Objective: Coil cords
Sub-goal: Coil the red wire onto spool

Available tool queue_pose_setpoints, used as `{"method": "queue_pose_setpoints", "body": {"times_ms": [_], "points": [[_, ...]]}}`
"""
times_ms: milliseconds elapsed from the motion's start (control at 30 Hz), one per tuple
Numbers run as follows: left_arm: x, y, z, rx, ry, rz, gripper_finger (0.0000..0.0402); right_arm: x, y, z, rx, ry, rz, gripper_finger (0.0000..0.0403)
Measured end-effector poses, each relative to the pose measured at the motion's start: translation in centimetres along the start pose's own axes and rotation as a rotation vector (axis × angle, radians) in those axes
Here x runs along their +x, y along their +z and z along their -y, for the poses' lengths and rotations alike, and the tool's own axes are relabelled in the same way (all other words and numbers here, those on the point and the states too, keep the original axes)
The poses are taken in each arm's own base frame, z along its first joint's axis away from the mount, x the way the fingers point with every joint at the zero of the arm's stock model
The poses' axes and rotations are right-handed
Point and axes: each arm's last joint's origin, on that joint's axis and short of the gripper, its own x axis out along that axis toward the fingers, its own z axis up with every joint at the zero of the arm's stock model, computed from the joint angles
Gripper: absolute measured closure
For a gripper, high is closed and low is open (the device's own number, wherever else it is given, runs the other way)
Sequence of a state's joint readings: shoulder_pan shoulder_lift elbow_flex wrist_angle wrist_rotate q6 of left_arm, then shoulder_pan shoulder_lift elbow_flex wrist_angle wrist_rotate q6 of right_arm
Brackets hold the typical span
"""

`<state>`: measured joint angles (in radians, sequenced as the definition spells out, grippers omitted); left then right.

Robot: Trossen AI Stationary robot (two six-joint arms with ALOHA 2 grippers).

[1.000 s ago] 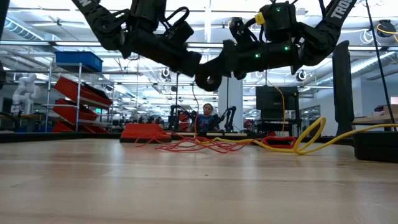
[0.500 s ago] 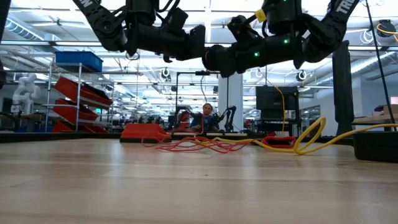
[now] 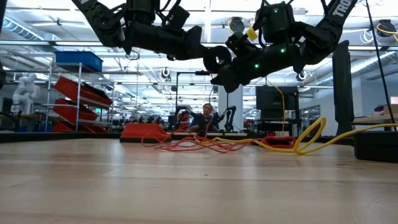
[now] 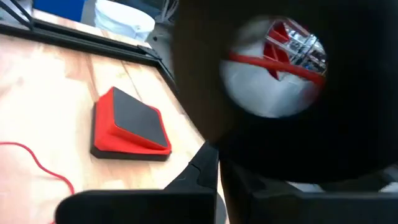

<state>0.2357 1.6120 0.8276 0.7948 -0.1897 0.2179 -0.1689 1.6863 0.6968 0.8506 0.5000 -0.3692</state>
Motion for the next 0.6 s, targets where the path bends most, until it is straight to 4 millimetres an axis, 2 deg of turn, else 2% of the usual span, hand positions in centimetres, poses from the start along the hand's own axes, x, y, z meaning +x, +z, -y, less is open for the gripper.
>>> {"method": "queue_pose_setpoints", "body": {"times_ms": [300, 600], "points": [[-1.4, 2.0, -0.6, 0.054, -0.019, -0.014, 0.0401, 0.3, -0.2, 0.3, 0.051, 0.094, 0.024, 0.0374], [-2.2, 3.1, -0.9, 0.054, -0.038, 0.005, 0.0401, 0.6, -0.4, 0.7, 0.11, 0.167, 0.039, 0.0371]]}}
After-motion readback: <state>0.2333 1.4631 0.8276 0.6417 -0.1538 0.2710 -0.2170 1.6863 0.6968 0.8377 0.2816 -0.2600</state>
